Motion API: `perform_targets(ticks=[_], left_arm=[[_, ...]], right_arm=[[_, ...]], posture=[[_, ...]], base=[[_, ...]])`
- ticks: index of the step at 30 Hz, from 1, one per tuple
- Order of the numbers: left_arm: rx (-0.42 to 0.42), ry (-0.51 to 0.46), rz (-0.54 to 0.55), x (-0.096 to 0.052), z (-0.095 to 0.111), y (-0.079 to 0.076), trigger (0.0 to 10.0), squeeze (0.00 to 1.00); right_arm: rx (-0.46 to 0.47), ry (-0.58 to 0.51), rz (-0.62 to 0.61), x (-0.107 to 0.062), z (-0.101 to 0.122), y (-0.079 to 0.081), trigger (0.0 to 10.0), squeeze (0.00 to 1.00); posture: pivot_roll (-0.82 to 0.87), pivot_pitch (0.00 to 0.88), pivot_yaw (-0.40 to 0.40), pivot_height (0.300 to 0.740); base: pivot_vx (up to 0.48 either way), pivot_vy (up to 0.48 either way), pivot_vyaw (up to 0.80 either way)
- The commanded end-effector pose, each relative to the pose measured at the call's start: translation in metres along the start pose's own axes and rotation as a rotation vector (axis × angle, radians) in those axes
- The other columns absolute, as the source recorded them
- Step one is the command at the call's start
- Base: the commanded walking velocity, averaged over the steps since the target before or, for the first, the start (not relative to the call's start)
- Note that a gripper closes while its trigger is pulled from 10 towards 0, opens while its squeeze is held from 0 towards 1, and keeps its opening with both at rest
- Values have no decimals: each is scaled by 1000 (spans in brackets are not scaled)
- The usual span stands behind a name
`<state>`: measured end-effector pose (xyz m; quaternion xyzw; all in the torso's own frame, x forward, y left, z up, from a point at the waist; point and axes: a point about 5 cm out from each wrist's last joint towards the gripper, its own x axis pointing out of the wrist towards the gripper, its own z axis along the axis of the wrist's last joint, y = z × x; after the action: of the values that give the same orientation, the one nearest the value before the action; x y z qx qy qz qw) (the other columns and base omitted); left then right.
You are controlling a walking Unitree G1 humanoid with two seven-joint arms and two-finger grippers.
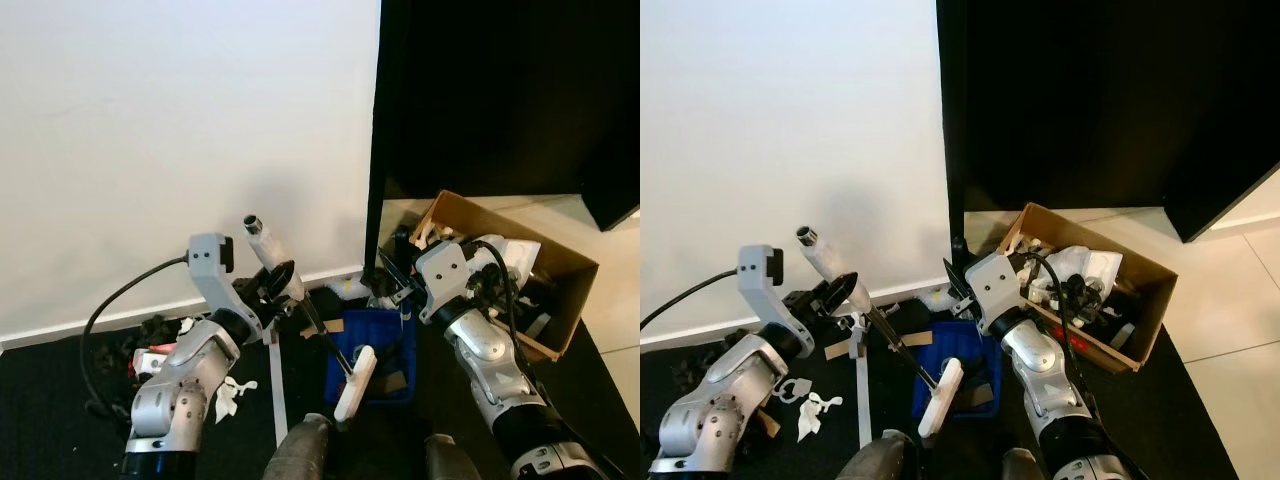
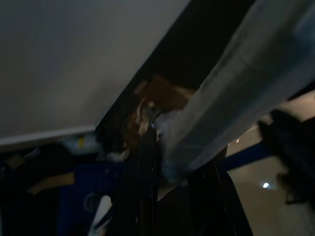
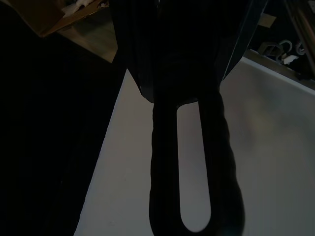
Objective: Sweep floor
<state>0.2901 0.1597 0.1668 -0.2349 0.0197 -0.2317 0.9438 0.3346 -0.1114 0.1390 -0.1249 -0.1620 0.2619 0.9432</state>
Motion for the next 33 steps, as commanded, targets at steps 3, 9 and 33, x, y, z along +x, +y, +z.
perform_targets(ticks=[3, 9, 33], left_arm=[[24, -71, -38, -7, 28, -1, 10000, 90], [219, -62, 102, -27, 55, 31, 10000, 90], [388, -16, 613, -32, 32, 129, 10000, 102]], right_arm=[[27, 45, 12, -6, -11, 8, 10000, 0], [28, 42, 10, -6, -11, 9, 10000, 0], [22, 43, 11, -7, -11, 8, 10000, 0]], posture=[[126, 375, 115, 740], [130, 372, 116, 740], [92, 391, 104, 740]], base=[[0, 0, 0], [0, 0, 0], [0, 0, 0]])
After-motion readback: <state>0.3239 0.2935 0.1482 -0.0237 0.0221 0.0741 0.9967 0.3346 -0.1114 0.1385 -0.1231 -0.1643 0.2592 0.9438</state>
